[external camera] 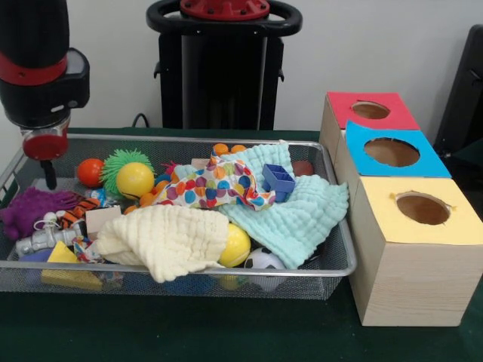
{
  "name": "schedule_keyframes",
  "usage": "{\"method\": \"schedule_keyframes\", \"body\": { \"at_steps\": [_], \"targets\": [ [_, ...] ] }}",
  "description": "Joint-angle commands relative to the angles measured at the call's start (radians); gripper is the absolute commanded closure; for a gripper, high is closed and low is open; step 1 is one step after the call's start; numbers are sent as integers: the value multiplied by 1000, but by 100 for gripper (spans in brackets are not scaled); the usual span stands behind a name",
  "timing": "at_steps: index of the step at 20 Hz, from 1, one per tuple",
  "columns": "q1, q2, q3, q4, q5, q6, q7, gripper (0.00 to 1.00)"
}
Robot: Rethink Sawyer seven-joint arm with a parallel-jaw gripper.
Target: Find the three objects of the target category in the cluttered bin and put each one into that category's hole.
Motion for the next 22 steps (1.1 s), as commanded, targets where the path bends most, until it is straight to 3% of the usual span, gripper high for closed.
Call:
{"method": "schedule_keyframes", "body": {
  "at_steps": [1, 15, 22],
  "targets": [
    [-15, 50, 102, 89, -27, -40, -3, 0],
    [-13, 68, 107, 102, -13, -66, 20, 0],
    [-5, 120, 123, 81, 9, -133, 67, 0]
  ]
}}
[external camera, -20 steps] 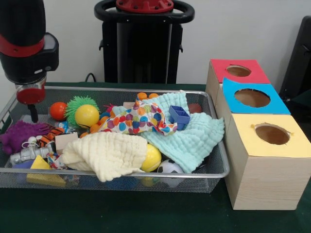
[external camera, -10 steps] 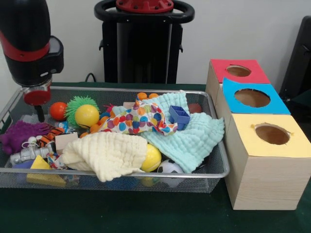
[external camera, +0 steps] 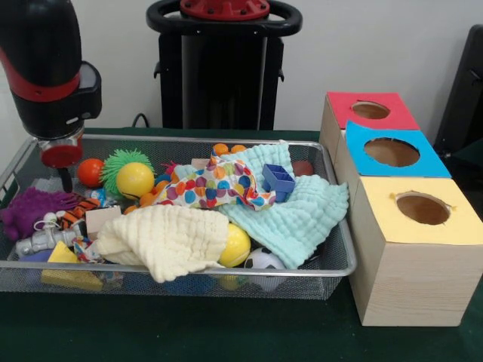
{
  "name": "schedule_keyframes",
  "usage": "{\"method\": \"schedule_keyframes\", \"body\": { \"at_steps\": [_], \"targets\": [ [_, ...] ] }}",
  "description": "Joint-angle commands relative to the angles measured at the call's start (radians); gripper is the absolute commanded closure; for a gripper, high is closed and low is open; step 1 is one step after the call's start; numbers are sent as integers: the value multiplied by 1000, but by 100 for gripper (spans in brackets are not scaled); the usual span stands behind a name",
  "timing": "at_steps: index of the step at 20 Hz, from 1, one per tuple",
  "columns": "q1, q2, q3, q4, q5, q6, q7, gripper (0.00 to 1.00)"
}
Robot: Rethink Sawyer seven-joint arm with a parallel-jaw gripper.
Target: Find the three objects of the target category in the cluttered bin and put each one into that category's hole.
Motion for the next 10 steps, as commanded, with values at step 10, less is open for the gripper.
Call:
{"method": "schedule_keyframes", "body": {
  "at_steps": [10],
  "targets": [
    [10, 94, 134, 59, 38, -137, 85, 0]
  ]
}}
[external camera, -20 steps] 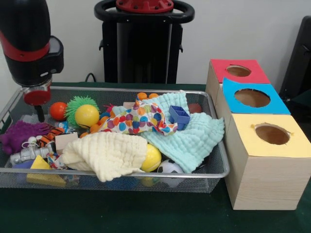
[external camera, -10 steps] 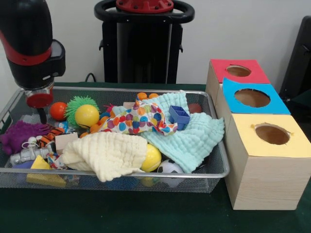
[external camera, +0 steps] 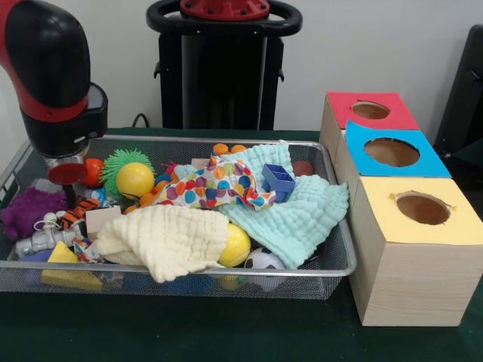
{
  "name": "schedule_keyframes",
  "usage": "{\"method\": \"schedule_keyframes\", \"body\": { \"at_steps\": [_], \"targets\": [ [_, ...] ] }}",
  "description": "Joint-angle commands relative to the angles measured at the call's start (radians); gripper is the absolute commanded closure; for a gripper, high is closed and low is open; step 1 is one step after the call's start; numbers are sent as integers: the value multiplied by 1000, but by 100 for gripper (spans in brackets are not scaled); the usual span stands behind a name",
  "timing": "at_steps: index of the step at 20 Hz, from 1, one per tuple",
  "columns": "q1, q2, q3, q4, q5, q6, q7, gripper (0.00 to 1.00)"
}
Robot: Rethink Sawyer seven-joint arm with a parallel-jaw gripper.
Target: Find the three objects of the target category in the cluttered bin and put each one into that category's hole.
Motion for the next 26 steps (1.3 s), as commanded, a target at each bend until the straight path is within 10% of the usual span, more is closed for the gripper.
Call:
{"method": "schedule_keyframes", "body": {
  "at_steps": [1, 24, 25, 26],
  "targets": [
    [9, 43, 130, 58, 38, -52, 87, 0],
    [43, 44, 138, 79, 86, -61, 111, 0],
    [39, 44, 142, 80, 85, -66, 101, 100],
    [37, 43, 144, 81, 86, -67, 98, 100]
  ]
}}
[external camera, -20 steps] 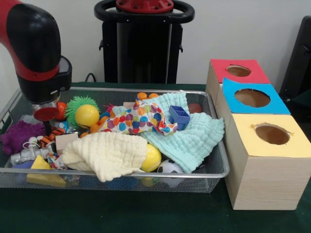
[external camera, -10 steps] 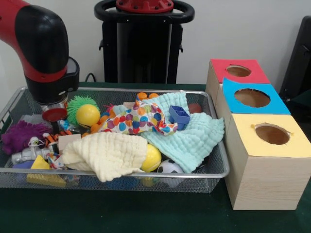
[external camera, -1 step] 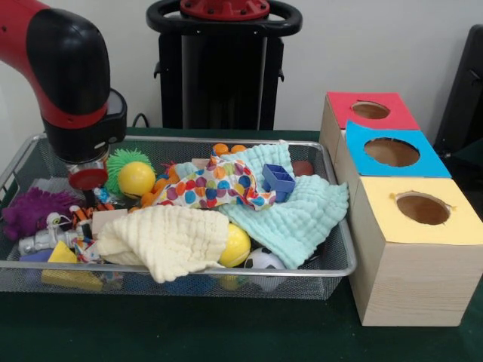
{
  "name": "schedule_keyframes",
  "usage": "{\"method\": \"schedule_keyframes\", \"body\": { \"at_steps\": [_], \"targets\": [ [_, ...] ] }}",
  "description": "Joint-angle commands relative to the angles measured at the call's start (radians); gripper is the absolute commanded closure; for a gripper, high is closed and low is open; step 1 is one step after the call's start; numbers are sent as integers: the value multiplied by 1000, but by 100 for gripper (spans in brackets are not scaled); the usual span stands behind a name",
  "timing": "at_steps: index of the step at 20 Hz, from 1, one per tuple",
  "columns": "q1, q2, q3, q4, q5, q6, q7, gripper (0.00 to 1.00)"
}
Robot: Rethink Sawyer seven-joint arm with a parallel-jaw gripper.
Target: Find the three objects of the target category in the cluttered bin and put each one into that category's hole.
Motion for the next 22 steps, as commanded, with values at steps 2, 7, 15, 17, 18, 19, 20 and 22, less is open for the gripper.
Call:
{"method": "schedule_keyframes", "body": {
  "at_steps": [2, 7, 15, 17, 18, 19, 20, 22],
  "targets": [
    [3, 34, 142, 59, 48, -65, 93, 100],
    [6, 26, 137, 64, 55, -51, 99, 100],
    [15, -37, 108, 87, 44, 28, 84, 100],
    [18, -57, 98, 90, 39, 56, 75, 100],
    [19, -71, 93, 92, 36, 72, 69, 100],
    [20, -82, 86, 90, 32, 93, 65, 100],
    [22, -90, 82, 90, 29, 104, 63, 100],
    [27, -110, 69, 86, 21, 137, 55, 100]
  ]
}}
